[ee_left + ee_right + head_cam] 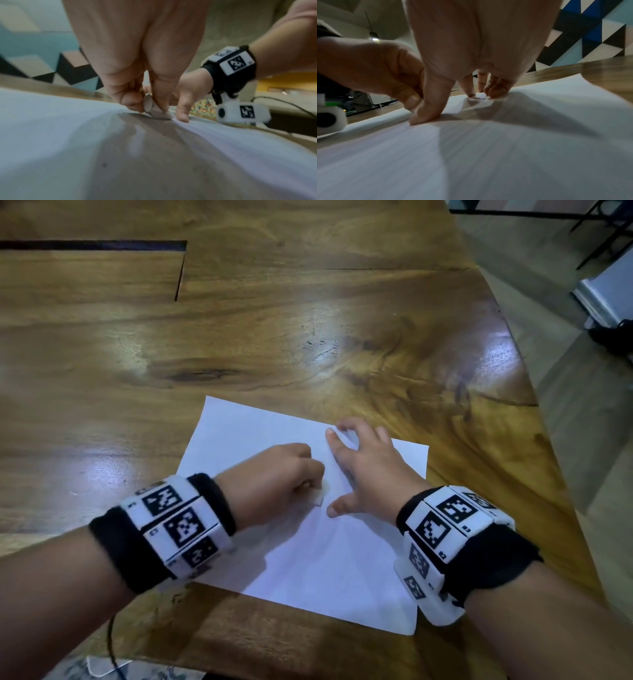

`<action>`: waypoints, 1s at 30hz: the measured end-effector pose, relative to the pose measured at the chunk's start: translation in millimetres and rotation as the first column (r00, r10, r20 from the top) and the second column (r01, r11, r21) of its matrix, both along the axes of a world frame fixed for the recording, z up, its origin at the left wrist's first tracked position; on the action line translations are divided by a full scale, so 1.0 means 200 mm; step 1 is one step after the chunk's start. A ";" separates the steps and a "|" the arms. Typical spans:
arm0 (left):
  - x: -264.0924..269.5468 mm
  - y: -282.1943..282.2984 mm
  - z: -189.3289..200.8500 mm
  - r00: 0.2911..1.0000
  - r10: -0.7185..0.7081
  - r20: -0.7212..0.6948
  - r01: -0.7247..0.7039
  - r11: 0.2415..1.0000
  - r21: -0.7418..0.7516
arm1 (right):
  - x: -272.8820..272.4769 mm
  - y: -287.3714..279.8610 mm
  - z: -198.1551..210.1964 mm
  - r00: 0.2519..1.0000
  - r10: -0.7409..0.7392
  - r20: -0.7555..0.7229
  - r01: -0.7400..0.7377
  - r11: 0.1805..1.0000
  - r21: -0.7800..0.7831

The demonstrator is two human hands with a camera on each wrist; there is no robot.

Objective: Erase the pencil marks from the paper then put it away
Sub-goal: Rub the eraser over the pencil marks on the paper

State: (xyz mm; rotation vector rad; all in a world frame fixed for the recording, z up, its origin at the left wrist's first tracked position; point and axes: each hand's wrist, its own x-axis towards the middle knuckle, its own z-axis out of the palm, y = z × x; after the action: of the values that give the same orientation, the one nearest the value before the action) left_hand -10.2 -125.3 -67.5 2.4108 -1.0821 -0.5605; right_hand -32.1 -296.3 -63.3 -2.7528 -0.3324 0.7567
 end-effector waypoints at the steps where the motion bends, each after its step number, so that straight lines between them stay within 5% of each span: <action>1: 0.01 -0.02 -0.01 1.000 0.013 0.019 -0.013 1.000 0.004 | 0.00 0.00 0.00 1.000 0.000 0.000 0.000 1.000 -0.001; 8: -0.29 0.15 -0.03 0.987 -0.102 -0.125 0.107 0.994 0.034 | 0.00 -0.01 -0.01 1.000 -0.010 0.000 0.010 1.000 0.020; 18: -0.01 -0.04 0.00 0.998 -0.032 0.063 0.034 0.999 -0.034 | 0.00 -0.01 -0.01 1.000 0.000 0.009 0.000 1.000 0.016; 26: -0.19 0.12 0.01 0.972 -0.125 -0.198 0.135 0.990 0.040 | 0.00 -0.01 -0.01 1.000 -0.007 -0.004 0.007 0.999 0.040; 30: -0.01 0.02 0.02 1.000 0.012 -0.025 -0.013 1.000 -0.014 | 0.00 -0.01 -0.01 1.000 0.005 0.009 -0.005 0.999 0.032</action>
State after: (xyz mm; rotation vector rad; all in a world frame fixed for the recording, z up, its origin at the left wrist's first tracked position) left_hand -12.9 -121.2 -62.9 2.3905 -1.0565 -0.5758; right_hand -32.5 -298.8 -65.6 -2.7272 -0.3506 0.7335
